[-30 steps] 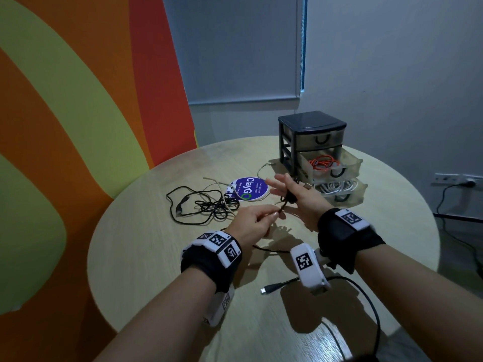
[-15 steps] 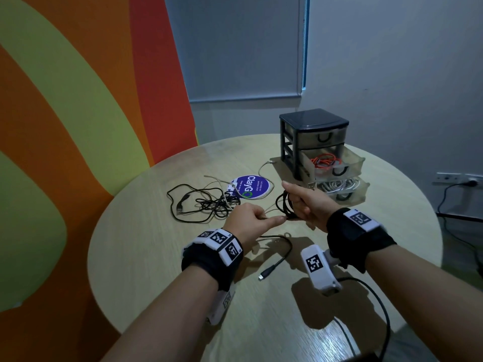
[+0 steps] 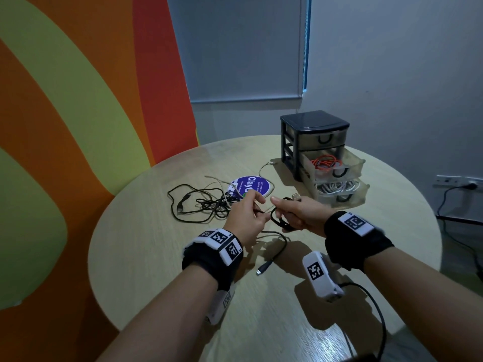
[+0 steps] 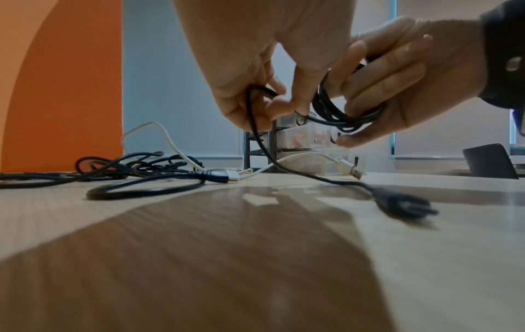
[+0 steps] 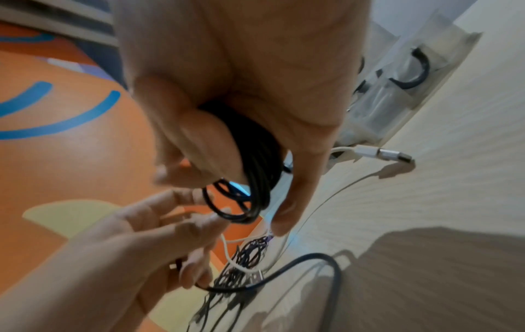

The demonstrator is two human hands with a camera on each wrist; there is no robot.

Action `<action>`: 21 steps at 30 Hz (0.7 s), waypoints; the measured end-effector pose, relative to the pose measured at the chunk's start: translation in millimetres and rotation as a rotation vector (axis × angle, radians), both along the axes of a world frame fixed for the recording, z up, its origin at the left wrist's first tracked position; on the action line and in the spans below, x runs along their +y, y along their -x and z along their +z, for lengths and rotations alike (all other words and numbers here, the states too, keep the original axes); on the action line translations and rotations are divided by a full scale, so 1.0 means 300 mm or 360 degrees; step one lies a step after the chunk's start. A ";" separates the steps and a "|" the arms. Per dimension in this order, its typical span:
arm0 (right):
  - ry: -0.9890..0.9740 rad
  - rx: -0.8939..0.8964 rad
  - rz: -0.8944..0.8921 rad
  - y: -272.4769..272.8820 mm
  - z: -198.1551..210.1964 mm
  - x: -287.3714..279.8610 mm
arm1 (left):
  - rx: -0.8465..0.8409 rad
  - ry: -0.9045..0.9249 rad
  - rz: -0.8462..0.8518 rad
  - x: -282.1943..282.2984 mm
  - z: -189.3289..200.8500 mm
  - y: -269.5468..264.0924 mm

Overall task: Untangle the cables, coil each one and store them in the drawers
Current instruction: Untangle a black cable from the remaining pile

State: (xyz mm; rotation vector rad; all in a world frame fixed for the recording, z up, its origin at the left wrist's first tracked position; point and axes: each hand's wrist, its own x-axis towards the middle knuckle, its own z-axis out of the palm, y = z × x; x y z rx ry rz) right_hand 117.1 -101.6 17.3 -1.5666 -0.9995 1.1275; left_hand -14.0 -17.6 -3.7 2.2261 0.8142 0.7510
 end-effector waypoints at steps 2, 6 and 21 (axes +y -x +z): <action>-0.0006 -0.0070 -0.0020 0.010 -0.004 0.006 | -0.0061 -0.0042 0.0095 0.005 0.002 0.001; -0.0008 -0.0031 0.0013 0.021 -0.008 0.012 | -0.0223 -0.0098 0.0198 0.015 0.004 0.005; -0.0127 -0.0007 -0.0348 0.009 -0.044 0.030 | -0.0202 0.0119 -0.0272 -0.025 0.016 0.004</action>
